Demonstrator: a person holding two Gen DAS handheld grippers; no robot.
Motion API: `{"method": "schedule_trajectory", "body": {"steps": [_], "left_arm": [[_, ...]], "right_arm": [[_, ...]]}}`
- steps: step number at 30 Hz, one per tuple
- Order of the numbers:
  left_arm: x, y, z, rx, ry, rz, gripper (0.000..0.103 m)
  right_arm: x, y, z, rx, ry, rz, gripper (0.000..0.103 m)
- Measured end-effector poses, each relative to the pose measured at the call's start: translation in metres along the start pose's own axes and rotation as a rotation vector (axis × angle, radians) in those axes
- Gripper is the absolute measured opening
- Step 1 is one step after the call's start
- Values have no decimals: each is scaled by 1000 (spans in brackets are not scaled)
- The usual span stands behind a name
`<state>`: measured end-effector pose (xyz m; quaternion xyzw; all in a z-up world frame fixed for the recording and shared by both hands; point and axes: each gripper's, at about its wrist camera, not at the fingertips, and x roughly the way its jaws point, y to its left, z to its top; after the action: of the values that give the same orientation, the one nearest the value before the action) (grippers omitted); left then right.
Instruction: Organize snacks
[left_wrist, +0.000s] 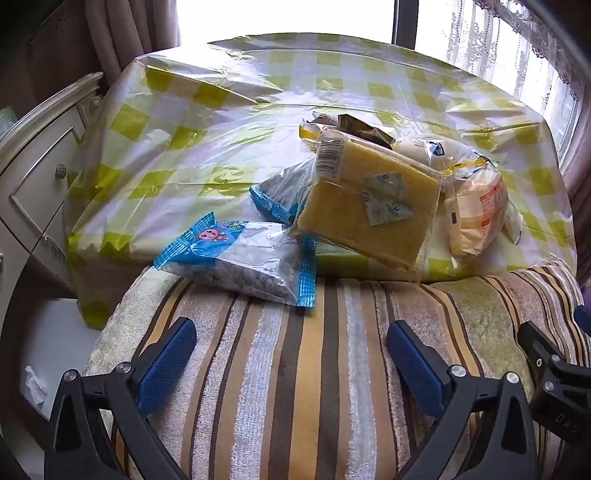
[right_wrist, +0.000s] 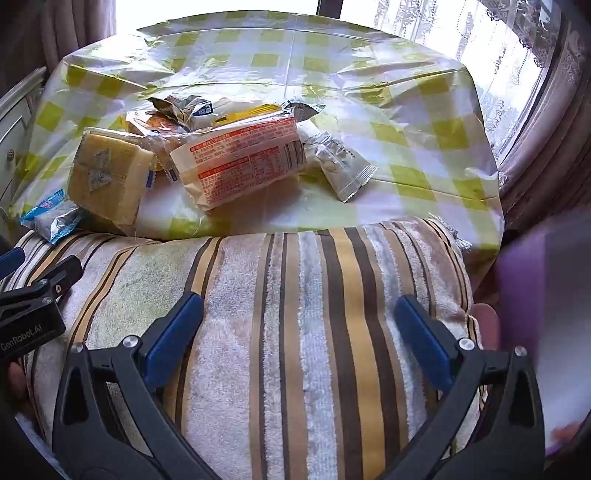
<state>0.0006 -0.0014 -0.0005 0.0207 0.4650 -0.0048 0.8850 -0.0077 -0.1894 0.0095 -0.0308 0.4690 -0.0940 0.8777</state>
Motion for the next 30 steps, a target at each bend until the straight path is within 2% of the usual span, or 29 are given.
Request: {"method": "schedule_trajectory", "body": {"steps": [5,6,14,16,30], "left_arm": [[2,-4,2,1,32,9,103],[5,3,2,-20,42,-19,103],[3,5,-12,-11,0,-20,103],[2,6,-3,-15,11,-24,103],[-5,2,1,-18,5,-16,103]], "right_arm": [[0,0,0,3,2,5,103],[0,0,0,3,2,5,103],[0,0,0,3,4,5,103],[0,0,0,2,4,6,103],[-2,0,1,2,4,5,103]]}}
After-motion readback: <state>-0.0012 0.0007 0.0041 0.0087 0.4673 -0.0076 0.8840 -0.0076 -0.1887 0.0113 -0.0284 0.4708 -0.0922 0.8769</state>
